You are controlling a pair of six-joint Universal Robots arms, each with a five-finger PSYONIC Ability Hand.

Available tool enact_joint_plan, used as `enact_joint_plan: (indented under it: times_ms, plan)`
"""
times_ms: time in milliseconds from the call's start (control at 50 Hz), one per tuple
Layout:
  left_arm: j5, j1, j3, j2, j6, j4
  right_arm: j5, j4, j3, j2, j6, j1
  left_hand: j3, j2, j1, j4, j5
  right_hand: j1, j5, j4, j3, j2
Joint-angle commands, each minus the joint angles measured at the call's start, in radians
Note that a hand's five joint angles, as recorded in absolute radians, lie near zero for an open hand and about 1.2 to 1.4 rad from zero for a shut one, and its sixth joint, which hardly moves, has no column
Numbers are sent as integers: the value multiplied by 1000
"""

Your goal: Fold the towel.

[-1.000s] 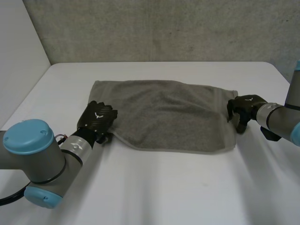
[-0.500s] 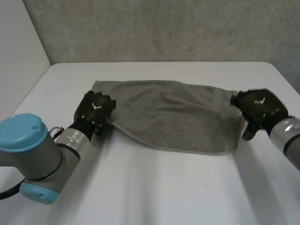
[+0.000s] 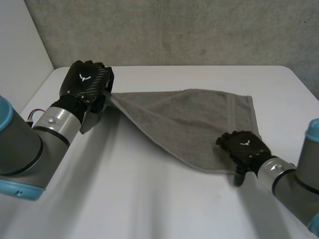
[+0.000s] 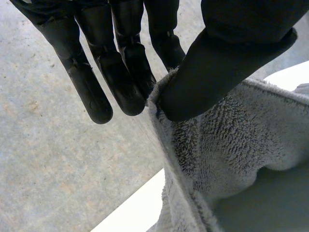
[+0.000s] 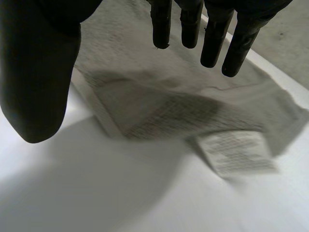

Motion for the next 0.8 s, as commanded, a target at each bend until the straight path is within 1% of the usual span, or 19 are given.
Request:
enact_joint_plan:
  times_ms: [20,40,120,200,260,300,320,340,360,400,420,460,480,520,540,580,640,680,800]
  plan:
    - [-49,-15,68,-1,-2,-39,-1,-24,-36,35,195,88,179,179,237,178,197,-58,-65,-88,-68,-75]
    - [-49,-15,68,-1,-2,-39,-1,-24,-36,35,195,89,179,179,237,178,197,-58,-65,-88,-68,-75]
    - [-61,-19,85,-1,-4,-54,7,-58,-45,28,273,133,179,179,237,178,197,-58,-65,-88,-68,-75]
    - [-63,-21,89,1,-4,-56,19,-84,-57,45,283,168,179,179,237,178,197,-58,-65,-88,-68,-75]
    - [-64,-24,97,7,-15,-57,45,-115,-73,62,281,176,179,179,237,178,197,-58,-65,-88,-68,-75]
    - [-66,-24,102,22,-36,-59,97,-139,-94,103,278,182,179,179,237,178,197,-19,-26,-49,-29,-36]
    - [-66,-24,102,22,-36,-59,98,-139,-94,104,278,182,179,179,237,178,197,-18,-25,-48,-28,-35]
    - [-66,-23,105,27,-44,-60,128,-150,-108,125,275,184,179,179,237,178,197,25,18,-5,15,8]
    - [-66,-23,105,27,-44,-60,128,-150,-108,125,275,184,179,179,237,178,197,26,19,-4,16,9]
    - [-66,-20,109,31,-54,-60,183,-153,-129,151,261,184,179,179,237,178,197,160,153,130,150,143]
    - [-66,-19,109,31,-54,-60,183,-153,-129,151,261,184,179,179,237,178,197,161,154,131,151,144]
    - [-66,-15,108,33,-54,-60,209,-158,-134,168,232,170,179,179,237,178,197,316,308,285,306,299]
    - [-66,-15,108,33,-54,-60,209,-158,-134,168,232,170,179,179,237,178,197,316,309,286,306,299]
    - [-66,-10,106,31,-59,-60,211,-162,-129,176,200,168,179,179,237,178,197,433,426,403,423,416]
    - [-66,-10,106,31,-59,-60,211,-162,-129,176,200,168,179,179,237,178,197,434,427,404,424,417]
    - [-66,-6,105,30,-71,-60,216,-162,-125,177,175,156,179,179,237,178,197,522,514,491,511,504]
    - [-66,-4,105,28,-77,-60,217,-162,-122,176,168,141,179,179,237,178,197,575,568,545,565,558]
    - [-66,2,102,25,-84,-60,217,-161,-108,164,165,116,179,179,237,178,197,703,696,673,693,686]
    - [-66,17,91,24,-84,-60,219,-156,-93,101,158,109,179,179,237,178,197,716,708,686,706,699]
